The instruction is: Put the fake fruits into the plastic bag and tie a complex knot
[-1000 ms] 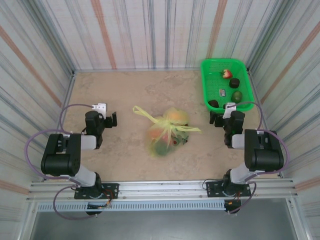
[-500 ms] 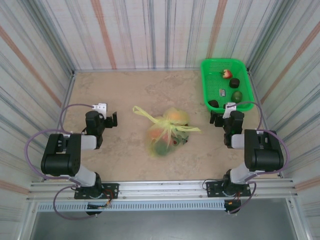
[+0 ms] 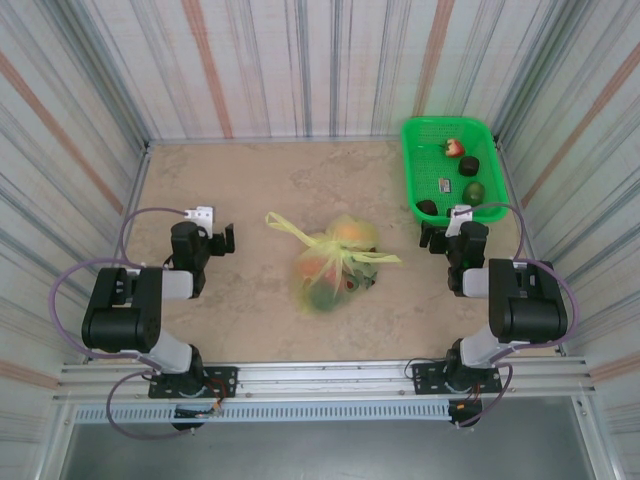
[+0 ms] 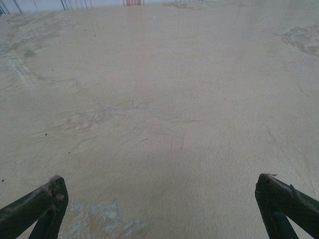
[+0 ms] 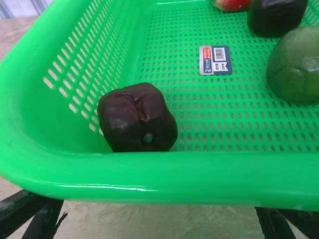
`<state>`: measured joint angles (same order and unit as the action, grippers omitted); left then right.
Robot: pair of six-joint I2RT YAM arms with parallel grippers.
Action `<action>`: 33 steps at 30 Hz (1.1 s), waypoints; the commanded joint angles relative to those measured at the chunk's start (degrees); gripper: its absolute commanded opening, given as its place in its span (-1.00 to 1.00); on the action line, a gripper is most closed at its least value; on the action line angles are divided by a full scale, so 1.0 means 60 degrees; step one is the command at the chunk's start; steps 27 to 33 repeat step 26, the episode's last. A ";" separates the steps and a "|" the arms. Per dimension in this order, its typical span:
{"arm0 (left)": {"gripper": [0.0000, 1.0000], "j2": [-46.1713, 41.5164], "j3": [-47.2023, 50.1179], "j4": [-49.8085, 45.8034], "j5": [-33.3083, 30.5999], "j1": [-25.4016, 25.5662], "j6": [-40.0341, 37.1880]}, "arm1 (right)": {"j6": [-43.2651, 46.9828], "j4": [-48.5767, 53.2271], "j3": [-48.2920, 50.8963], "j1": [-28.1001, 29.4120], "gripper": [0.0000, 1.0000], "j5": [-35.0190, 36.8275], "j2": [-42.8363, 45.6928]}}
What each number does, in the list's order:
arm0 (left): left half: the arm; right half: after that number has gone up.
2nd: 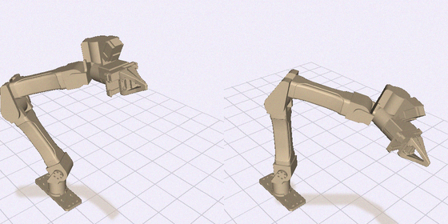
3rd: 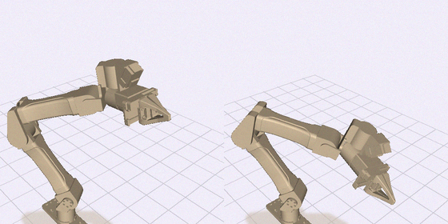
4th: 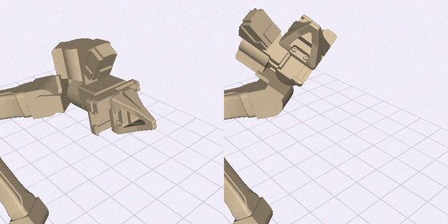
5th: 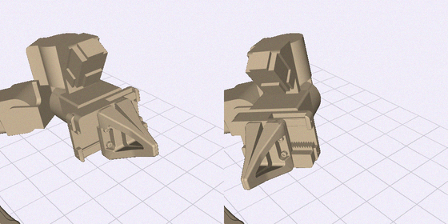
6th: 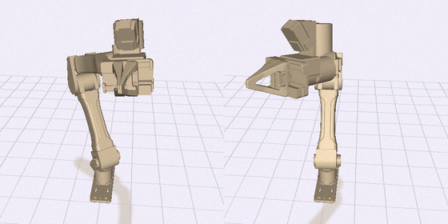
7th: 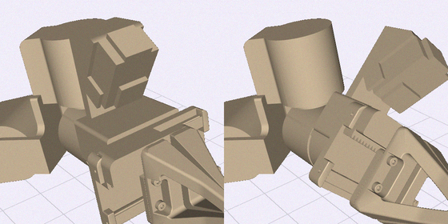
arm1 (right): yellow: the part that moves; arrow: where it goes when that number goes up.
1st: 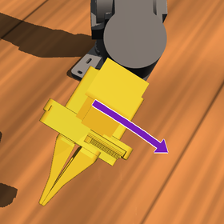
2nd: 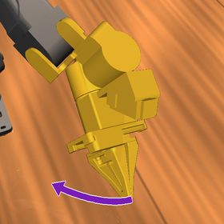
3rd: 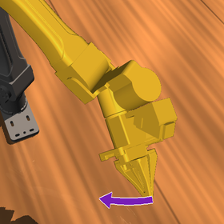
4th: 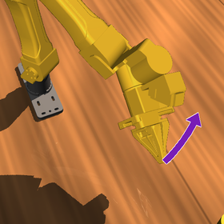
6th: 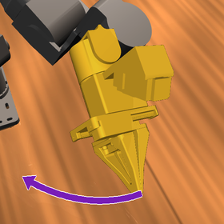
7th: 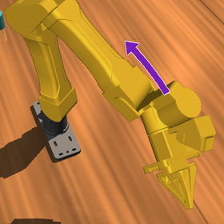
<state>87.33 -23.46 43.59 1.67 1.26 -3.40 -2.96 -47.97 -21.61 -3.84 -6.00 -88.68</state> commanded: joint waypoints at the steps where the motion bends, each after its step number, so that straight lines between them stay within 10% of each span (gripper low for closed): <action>1: 0.97 -0.0140 -0.0027 0.0238 -0.0131 0.0062 -0.0192 | -0.0192 -0.0025 -0.0134 -0.0002 0.98 0.0105 0.0023; 33: 0.97 -0.0155 0.0071 0.0404 -0.0483 0.0225 -0.0249 | -0.0190 -0.0022 -0.0134 0.0005 0.98 0.0106 0.0015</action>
